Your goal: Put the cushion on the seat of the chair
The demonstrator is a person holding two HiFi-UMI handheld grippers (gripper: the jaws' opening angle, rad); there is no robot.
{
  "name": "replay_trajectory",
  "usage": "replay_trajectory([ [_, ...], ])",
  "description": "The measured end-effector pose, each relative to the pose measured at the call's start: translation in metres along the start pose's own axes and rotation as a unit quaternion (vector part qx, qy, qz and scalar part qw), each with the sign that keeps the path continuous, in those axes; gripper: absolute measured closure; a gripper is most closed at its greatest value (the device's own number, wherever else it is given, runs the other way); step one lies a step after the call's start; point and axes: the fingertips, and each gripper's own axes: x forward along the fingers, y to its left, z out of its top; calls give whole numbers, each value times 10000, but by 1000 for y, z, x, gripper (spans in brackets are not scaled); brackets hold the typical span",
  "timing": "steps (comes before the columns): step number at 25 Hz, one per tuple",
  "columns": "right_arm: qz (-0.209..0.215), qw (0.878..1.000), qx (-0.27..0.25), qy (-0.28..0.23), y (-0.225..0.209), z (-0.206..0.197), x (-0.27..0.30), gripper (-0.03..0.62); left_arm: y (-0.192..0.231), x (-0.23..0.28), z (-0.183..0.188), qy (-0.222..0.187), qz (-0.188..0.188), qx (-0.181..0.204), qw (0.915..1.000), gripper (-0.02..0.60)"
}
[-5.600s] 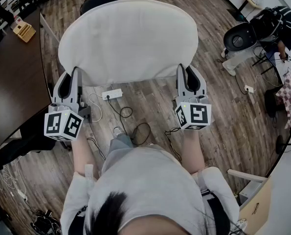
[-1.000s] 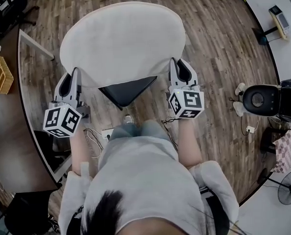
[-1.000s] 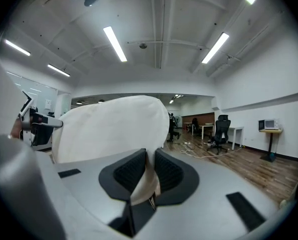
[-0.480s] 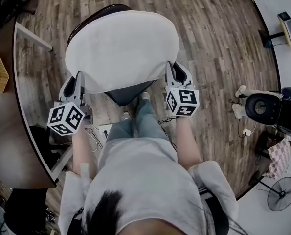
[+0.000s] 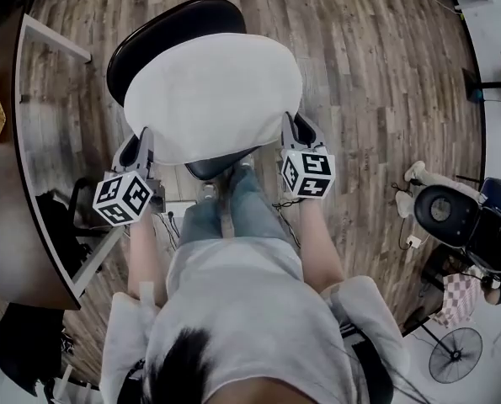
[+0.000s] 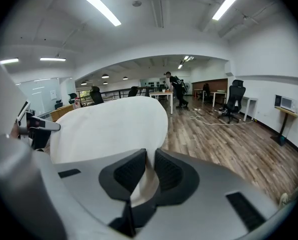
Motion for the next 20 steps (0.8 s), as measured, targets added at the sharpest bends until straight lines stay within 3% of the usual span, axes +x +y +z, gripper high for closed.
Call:
replay_trajectory([
  [10,378,9956,-14,856,-17,-57,65,539,28,44,-63,545,613,-409,9958,528],
  [20,701,9857,-172,1520,-24,-113,120,539,57,76,-130,992,1157,-805,9850,528],
])
